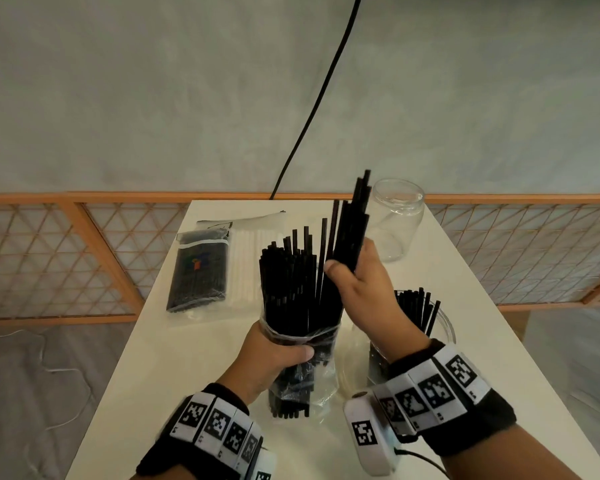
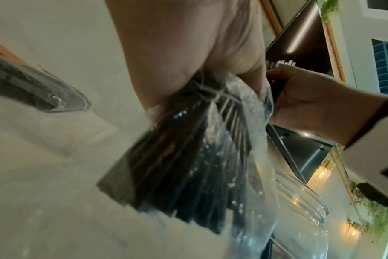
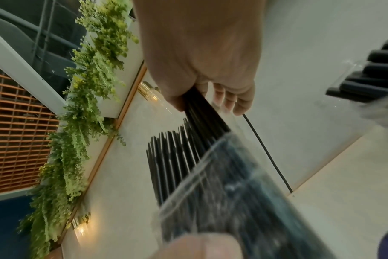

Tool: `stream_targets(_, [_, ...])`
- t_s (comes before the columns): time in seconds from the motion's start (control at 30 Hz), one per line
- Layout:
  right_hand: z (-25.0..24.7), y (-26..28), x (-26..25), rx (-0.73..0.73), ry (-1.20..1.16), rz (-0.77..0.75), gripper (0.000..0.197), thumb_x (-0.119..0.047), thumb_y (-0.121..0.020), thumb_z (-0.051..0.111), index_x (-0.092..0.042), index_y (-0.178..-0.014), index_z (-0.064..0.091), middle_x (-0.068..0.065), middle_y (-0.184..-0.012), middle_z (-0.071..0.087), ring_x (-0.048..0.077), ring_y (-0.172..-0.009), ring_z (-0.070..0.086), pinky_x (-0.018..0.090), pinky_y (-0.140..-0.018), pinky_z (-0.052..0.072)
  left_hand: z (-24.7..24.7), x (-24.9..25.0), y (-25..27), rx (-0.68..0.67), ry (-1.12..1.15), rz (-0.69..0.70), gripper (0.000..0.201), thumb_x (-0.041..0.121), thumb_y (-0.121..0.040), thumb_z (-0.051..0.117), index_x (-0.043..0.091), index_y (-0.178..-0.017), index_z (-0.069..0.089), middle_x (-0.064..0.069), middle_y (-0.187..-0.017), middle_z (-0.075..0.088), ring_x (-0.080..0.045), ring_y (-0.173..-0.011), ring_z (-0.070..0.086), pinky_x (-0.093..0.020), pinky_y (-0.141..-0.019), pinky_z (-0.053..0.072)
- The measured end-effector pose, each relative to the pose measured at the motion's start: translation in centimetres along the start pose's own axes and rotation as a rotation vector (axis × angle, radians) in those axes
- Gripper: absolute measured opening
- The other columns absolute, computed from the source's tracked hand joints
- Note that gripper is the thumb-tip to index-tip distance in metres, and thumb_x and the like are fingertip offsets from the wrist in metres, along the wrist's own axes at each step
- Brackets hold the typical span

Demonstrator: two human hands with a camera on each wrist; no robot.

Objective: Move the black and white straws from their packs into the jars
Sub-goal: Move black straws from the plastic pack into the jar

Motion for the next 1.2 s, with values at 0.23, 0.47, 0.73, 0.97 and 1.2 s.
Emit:
stream_targets(0.23, [-2.9,-1.1,-0.9,0.128,-0.241,0.022,0.024,-0.012,-0.097,0.040,-0.002,-0.109,0.058,0.006,-0.107,0.067,0.013,-0.090,0.068,0.027,-0.082,0.052,0.1,-0.1,0.5,0.013,-0.034,-0.004,0.038,0.003,-0.054,0.072,0.013,-0.091,0.069,0.003,-0.082,0.074,-0.011,-0.083,0.069,-0.021,-0.069,0.053])
stream_targets(0.47, [-6.2,-0.7,-2.4,0.253,-0.323,-0.050,0.024,-0.008,-0.096,0.038,0.000,-0.086,0.058,0.002,-0.073,0.064,0.010,-0.065,0.065,0.018,-0.063,0.051,0.7,0.3,0.4,0.016,-0.004,0.010,0.038,0.002,-0.054,0.071,0.016,-0.089,0.069,0.004,-0.078,0.074,-0.010,-0.079,0.069,-0.020,-0.066,0.053])
stream_targets(0.73, [-11.5,0.6,-1.5,0.401,-0.164,-0.120,0.014,-0.009,-0.095,0.045,-0.001,-0.105,0.049,0.003,-0.082,0.053,-0.002,-0.064,0.054,0.014,-0.066,0.048,0.5,-0.2,0.1,0.053,0.013,-0.012,0.036,0.003,-0.052,0.071,0.010,-0.088,0.068,0.001,-0.073,0.073,-0.011,-0.072,0.069,-0.020,-0.061,0.054])
stream_targets(0.97, [-12.7,2.7,2.9,0.439,-0.099,0.006,0.019,-0.005,-0.092,0.048,-0.023,-0.092,0.049,-0.004,-0.085,0.053,0.002,-0.072,0.058,0.022,-0.074,0.046,0.5,-0.6,-0.1,0.073,-0.039,-0.015,0.038,0.006,-0.052,0.073,0.017,-0.088,0.070,-0.002,-0.082,0.074,-0.016,-0.081,0.069,-0.029,-0.070,0.055])
stream_targets(1.2, [-11.7,3.8,6.6,0.398,0.019,0.136,0.018,-0.009,-0.088,0.056,-0.023,-0.099,0.050,-0.004,-0.088,0.058,0.017,-0.086,0.058,0.035,-0.079,0.047,0.7,-0.9,0.1,0.074,-0.063,-0.039,0.040,0.008,-0.052,0.073,0.015,-0.091,0.069,-0.001,-0.083,0.074,-0.015,-0.080,0.070,-0.024,-0.065,0.054])
Point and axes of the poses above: each hand's wrist, its own y-axis away from the middle knuckle, its own z-axis out of the palm, x = y × z, the point moved 7 cm from there along -y, towards the middle knuckle
